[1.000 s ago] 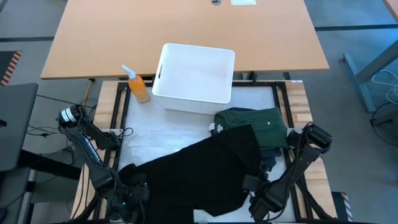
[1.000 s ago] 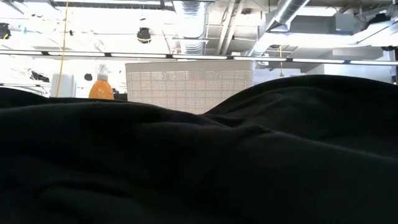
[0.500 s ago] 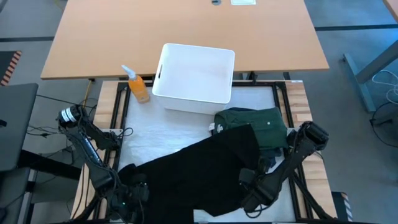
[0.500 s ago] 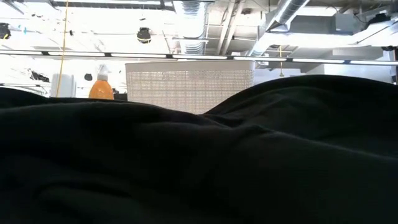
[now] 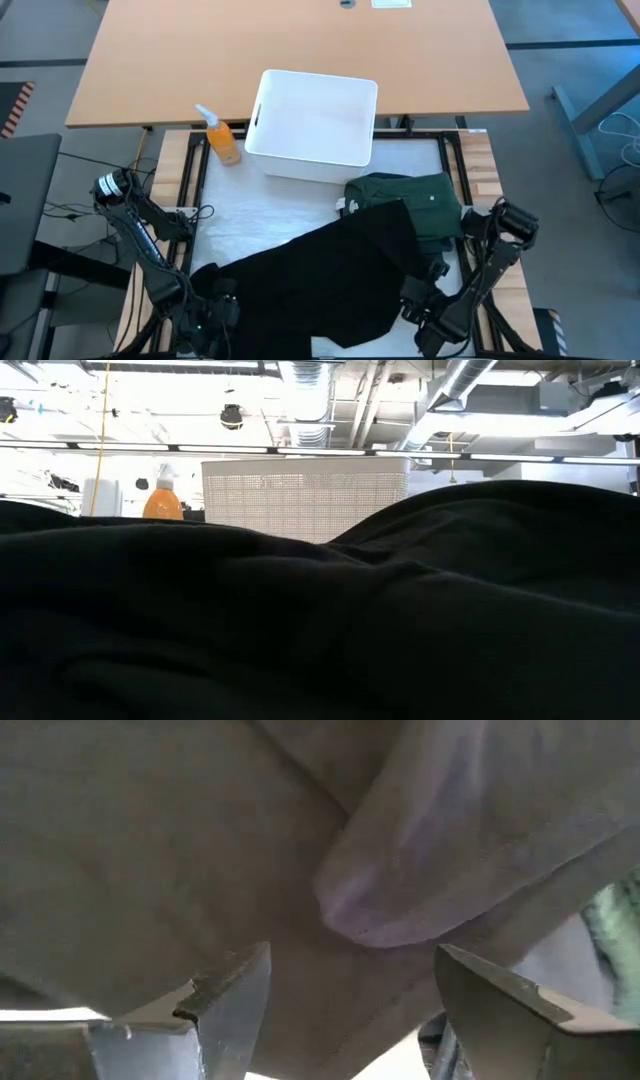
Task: Fold laundry
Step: Fold the black shirt from the white laundry organizer
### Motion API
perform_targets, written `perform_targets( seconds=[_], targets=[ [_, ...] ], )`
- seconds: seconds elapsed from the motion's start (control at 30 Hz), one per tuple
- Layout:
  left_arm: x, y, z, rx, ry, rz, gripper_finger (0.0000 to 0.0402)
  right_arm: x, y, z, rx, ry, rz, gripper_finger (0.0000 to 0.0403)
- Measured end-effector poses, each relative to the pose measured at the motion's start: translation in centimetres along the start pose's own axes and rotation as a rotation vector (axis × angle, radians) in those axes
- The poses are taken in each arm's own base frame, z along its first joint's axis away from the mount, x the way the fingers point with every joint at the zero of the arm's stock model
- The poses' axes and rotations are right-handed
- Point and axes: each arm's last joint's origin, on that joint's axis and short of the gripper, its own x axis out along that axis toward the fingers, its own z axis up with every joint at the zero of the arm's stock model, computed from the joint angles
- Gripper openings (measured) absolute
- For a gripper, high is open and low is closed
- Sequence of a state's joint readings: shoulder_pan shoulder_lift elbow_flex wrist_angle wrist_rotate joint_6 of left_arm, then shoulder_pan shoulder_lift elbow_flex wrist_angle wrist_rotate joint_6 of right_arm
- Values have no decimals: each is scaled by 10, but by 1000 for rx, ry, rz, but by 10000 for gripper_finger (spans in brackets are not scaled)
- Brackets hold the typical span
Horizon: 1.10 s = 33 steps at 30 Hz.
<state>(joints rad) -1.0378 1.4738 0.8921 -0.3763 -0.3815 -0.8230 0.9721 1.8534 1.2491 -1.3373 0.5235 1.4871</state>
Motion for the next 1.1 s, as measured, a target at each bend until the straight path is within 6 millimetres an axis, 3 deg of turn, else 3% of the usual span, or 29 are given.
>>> perform_targets(
  seconds=[0.27,0.47,0.6,0.83,1.1],
  targets=[
    [0,0,0,0,-8,8,233,18,3,-1,44,-50,18,308],
    [0,1,1,9,-31,25,233,24,-1,7,59,-35,-23,266],
    [5,-3,2,15,-59,11,229,28,-4,12,70,-15,-48,200],
    [30,-10,-7,36,-25,-2,228,28,-7,11,5,54,-64,24],
    [38,2,-1,-81,-16,59,228,28,-6,10,-17,80,-57,36]
  ],
)
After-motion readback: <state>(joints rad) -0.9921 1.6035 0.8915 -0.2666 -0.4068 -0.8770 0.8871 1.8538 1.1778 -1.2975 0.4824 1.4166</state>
